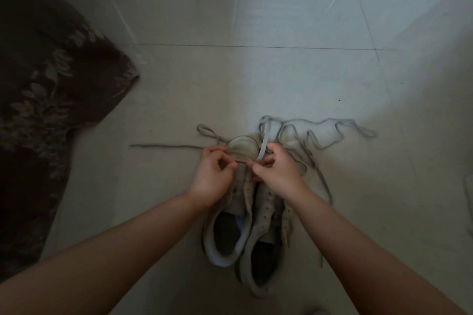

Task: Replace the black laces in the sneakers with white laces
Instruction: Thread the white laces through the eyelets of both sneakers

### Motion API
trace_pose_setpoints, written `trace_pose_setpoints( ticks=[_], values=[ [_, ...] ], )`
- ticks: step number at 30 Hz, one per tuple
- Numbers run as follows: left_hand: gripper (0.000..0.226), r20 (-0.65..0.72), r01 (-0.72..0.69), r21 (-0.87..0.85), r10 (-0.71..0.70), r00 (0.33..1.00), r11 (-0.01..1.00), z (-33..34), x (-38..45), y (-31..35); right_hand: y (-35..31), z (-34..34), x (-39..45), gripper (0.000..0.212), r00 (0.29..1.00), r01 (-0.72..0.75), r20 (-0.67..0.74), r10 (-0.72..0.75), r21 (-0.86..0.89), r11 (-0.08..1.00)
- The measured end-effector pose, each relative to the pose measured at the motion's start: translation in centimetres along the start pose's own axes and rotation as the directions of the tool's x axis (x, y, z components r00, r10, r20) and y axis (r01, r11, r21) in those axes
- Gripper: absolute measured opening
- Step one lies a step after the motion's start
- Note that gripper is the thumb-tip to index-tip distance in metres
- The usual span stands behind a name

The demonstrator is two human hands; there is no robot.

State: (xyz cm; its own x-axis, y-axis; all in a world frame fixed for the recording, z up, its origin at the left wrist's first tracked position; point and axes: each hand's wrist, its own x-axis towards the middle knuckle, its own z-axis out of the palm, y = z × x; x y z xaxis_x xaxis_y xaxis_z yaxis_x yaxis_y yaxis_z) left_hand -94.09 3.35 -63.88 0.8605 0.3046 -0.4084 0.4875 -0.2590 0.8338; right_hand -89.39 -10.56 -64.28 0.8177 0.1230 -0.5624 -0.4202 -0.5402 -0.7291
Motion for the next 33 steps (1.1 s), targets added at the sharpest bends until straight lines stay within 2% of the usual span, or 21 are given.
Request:
trace_pose_setpoints(
  ticks=[2,4,6,8,9,10,13,15,17,18,20,22,24,26,27,30,33],
  values=[
    [0.020,0.053,0.047,-0.081,-0.042,0.998,0.996,-1.3,-0.4,0.2,-0.1,0.0,-0.1,0.049,1.000,-0.008,-0.009,0.009,0.028,1.000],
    [0.022,0.161,0.112,-0.214,-0.078,0.984,0.970,-2.6,-1.3,0.5,-0.2,0.1,-0.3,0.053,0.999,-0.019,-0.029,0.020,0.041,0.999],
    [0.017,0.312,0.211,-0.402,-0.083,0.946,0.891,-3.8,-2.5,0.5,-0.2,0.0,-0.5,0.062,0.998,-0.015,-0.053,0.017,0.045,0.999],
    [0.010,0.436,0.333,-0.552,-0.075,0.897,0.765,-4.7,-3.4,0.3,-0.2,0.0,-0.5,0.068,0.998,-0.009,-0.063,0.012,0.040,0.999],
    [0.007,0.470,0.365,-0.585,-0.065,0.880,0.724,-5.0,-3.6,0.3,-0.2,0.1,-0.5,0.070,0.997,-0.006,-0.073,0.009,0.042,0.999],
    [0.006,0.482,0.369,-0.581,-0.059,0.874,0.726,-5.2,-3.7,0.2,-0.2,0.2,-0.5,0.073,0.996,0.001,-0.089,0.003,0.043,0.999],
    [0.011,0.433,0.254,-0.381,-0.072,0.899,0.889,-5.0,-3.0,0.2,0.1,0.7,-0.7,0.078,0.978,0.114,-0.169,-0.124,-0.064,0.991],
    [0.012,0.390,0.180,-0.245,-0.073,0.918,0.953,-4.8,-2.4,0.3,0.1,0.8,-1.5,0.062,0.921,0.303,-0.180,-0.346,-0.228,0.925],
    [0.008,0.343,0.113,-0.163,-0.051,0.938,0.980,-4.9,-1.8,0.0,0.0,0.7,-2.6,0.042,0.819,0.504,-0.095,-0.565,-0.350,0.789],
    [0.007,0.328,0.077,-0.126,-0.031,0.944,0.989,-5.0,-1.6,-0.1,0.0,0.7,-3.0,0.037,0.783,0.569,-0.025,-0.622,-0.377,0.731],
    [0.009,0.315,0.009,-0.056,0.009,0.949,0.998,-5.6,-1.1,-0.4,0.2,0.7,-3.7,0.028,0.760,0.624,0.127,-0.637,-0.415,0.662],
    [0.009,0.283,-0.089,0.046,0.072,0.956,0.995,-6.1,-0.2,-1.2,0.8,0.8,-3.9,0.019,0.761,0.633,0.209,-0.614,-0.441,0.636],
    [0.008,0.134,-0.188,0.277,0.156,0.979,0.942,-6.7,1.5,-2.7,1.1,0.9,-3.9,0.020,0.764,0.628,0.190,-0.616,-0.436,0.645],
    [0.025,-0.017,-0.160,0.571,0.206,0.978,0.805,-7.4,3.1,-4.3,1.2,0.9,-3.8,0.021,0.764,0.624,0.154,-0.627,-0.424,0.656],
    [0.031,-0.068,-0.112,0.665,0.209,0.976,0.739,-7.8,3.7,-4.9,1.2,0.9,-3.7,0.021,0.765,0.624,0.152,-0.625,-0.412,0.664],
    [0.025,-0.175,0.020,0.751,0.170,0.970,0.661,-8.6,4.5,-5.6,1.1,0.4,-3.8,0.018,0.784,0.615,0.184,-0.593,-0.352,0.705],
    [0.014,-0.147,0.023,0.829,0.177,0.973,0.559,-8.6,4.7,-5.9,1.4,-0.1,-3.9,0.010,0.805,0.591,0.200,-0.558,-0.335,0.733]
  ],
)
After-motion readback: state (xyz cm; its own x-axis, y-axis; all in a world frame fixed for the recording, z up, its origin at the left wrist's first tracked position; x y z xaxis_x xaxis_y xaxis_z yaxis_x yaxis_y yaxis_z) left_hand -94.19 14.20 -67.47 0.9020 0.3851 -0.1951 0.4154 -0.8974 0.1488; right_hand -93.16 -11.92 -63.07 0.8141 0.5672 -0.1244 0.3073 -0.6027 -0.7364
